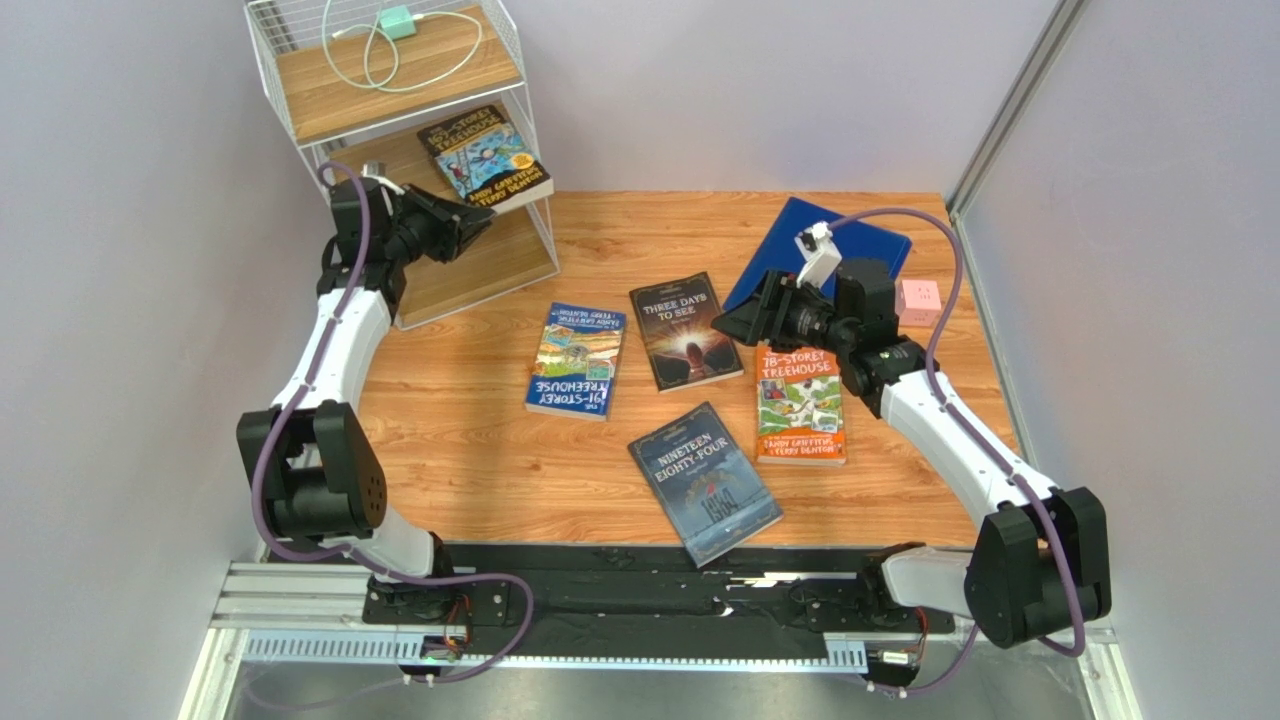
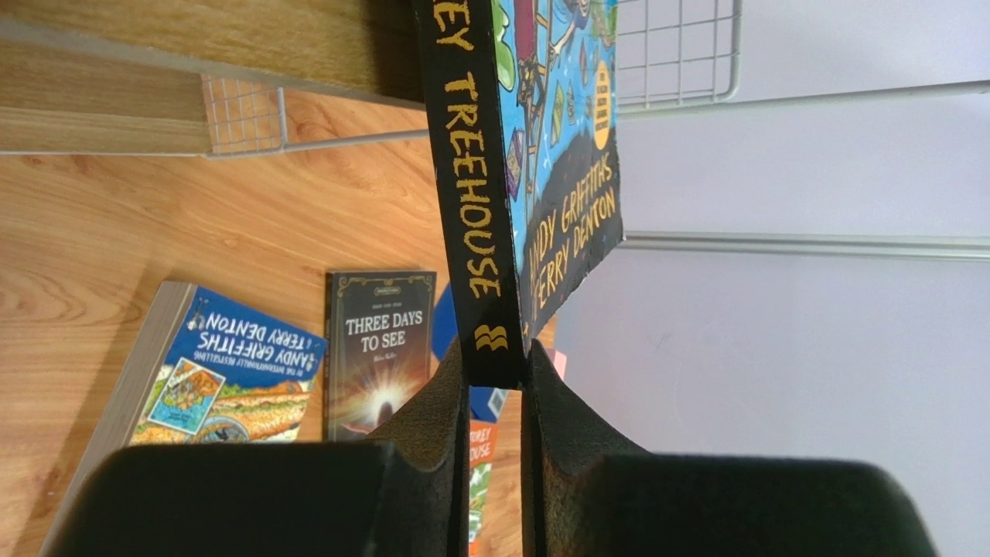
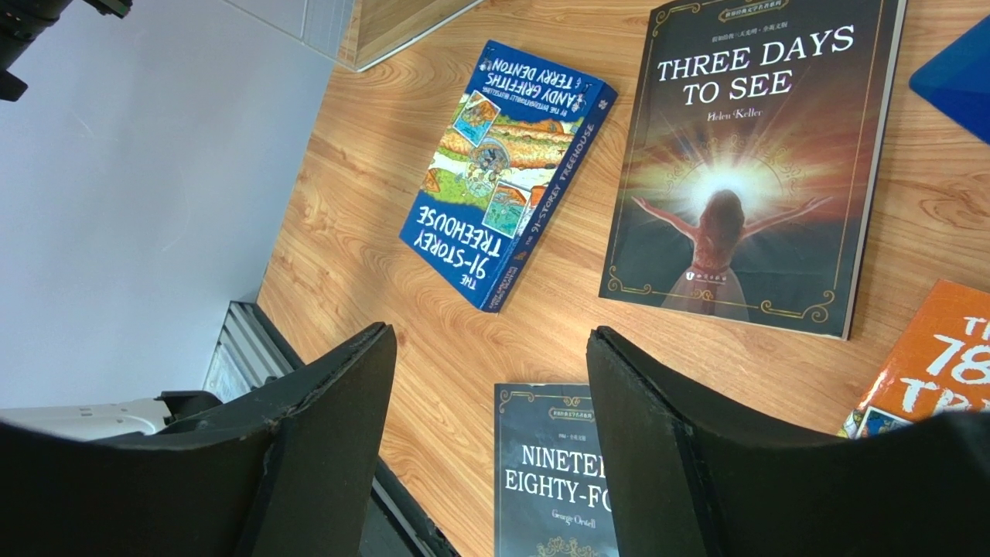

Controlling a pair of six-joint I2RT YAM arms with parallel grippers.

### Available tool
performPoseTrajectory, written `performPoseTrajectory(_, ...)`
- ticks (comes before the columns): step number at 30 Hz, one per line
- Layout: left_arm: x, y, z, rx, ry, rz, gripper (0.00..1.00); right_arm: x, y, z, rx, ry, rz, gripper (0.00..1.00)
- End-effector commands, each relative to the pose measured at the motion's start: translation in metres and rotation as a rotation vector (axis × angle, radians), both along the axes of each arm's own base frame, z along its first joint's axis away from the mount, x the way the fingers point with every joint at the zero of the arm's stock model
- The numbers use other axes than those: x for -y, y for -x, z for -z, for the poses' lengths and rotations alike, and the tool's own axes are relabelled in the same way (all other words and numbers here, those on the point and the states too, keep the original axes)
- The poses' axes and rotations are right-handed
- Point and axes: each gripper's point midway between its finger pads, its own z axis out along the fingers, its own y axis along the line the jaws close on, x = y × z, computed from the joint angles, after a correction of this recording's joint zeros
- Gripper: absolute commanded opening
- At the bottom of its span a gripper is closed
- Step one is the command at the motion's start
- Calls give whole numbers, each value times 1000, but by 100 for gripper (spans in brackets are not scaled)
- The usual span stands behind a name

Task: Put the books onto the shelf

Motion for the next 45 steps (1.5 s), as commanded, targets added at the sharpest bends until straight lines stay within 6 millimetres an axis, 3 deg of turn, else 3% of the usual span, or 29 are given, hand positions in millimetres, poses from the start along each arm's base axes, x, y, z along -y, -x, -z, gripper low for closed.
performPoseTrajectory(1, -15, -9, -44, 121, -40, -49, 8, -3, 2, -10, 54, -13, -24, 66)
performPoseTrajectory(6, -20, -11, -41, 125, -49, -60, 12, -3, 4, -6, 47, -11, -31, 66)
performPoseTrajectory(10, -23, -10, -32, 98, -55, -60, 35, -3, 5, -3, 43, -8, -33, 66)
performPoseTrajectory(18, -32, -6, -28, 78, -72, -75, 40, -5, 7, 3, 32, -18, -41, 66)
performPoseTrajectory(23, -32, -1, -36, 112, -91, -65, 41, -5, 9, 6, 21, -19, -46, 66)
performPoseTrajectory(26, -31, 5, -43, 152, -120, -56, 52, -5, 10, 10, 12, -17, -47, 66)
performPoseTrajectory(27, -31, 6, -45, 166, -129, -55, 62, -6, 8, 7, 33, -24, -47, 66)
performPoseTrajectory(33, -26, 17, -65, 288, -208, -5, 74, -5, 8, 10, 21, -31, -33, 67)
performPoseTrajectory(37, -19, 35, -76, 355, -264, 36, 76, -5, 10, 14, 13, -27, -37, 67)
performPoseTrajectory(41, -16, 60, -69, 342, -313, 53, 76, -5, 10, 19, 0, -10, -32, 68)
performPoseTrajectory(42, -15, 67, -53, 300, -311, 61, 76, -3, 12, 25, -26, 7, -26, 68)
performPoseTrajectory(44, -9, 85, -47, 298, -319, 70, 74, -3, 9, 32, -46, 31, -16, 68)
performPoseTrajectory(45, 0, 98, -33, 277, -314, 89, 73, -1, 13, 42, -84, 64, -17, 68)
